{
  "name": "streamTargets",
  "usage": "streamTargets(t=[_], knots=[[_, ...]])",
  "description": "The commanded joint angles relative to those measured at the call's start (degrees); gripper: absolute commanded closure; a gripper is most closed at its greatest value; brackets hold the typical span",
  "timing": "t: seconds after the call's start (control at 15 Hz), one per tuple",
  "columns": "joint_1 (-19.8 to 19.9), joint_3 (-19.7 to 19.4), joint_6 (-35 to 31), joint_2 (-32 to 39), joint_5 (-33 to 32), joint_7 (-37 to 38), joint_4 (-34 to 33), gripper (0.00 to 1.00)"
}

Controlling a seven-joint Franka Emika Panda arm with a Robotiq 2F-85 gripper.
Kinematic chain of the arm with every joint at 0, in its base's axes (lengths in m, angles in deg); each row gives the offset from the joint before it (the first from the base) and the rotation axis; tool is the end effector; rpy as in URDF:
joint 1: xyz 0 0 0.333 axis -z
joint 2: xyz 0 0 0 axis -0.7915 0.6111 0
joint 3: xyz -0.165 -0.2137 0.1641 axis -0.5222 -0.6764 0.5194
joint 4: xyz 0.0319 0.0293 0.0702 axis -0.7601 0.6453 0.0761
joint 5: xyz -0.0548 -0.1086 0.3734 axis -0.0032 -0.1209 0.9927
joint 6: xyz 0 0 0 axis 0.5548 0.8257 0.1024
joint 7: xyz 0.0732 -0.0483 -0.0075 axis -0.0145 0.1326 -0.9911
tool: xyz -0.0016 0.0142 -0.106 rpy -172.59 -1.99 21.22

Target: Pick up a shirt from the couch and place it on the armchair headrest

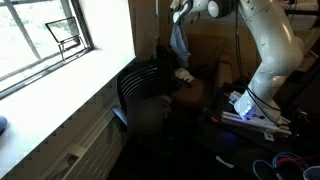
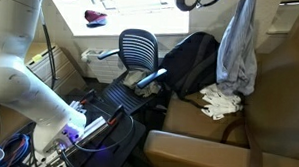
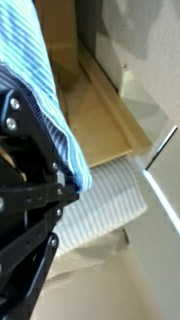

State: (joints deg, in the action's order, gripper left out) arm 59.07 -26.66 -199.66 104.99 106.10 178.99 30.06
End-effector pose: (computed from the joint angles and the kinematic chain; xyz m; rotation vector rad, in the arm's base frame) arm 0.6484 -0.3886 0.4205 -0.2726 1.9814 -1.2319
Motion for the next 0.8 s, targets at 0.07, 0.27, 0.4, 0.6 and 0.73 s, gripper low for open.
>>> streamTargets(t=[0.07,0.27,0.4,0.6,0.73], knots=[[-3.27,3.01,0.08,-10.54,-11.28,-4.91,0.65,1.0],[-5.86,8.06,0.25,-16.02,-19.43,-4.84,0.37,1.0],[-5.97,6.87,0.28,-13.92,-19.01,-3.09,-1.17,1.0],[-7.44,7.4,1.03,-14.91,-19.1,-3.1,-1.07,0.99],[-5.5,9.37,0.53,-14.83,-20.33,-2.59,0.21,1.0]])
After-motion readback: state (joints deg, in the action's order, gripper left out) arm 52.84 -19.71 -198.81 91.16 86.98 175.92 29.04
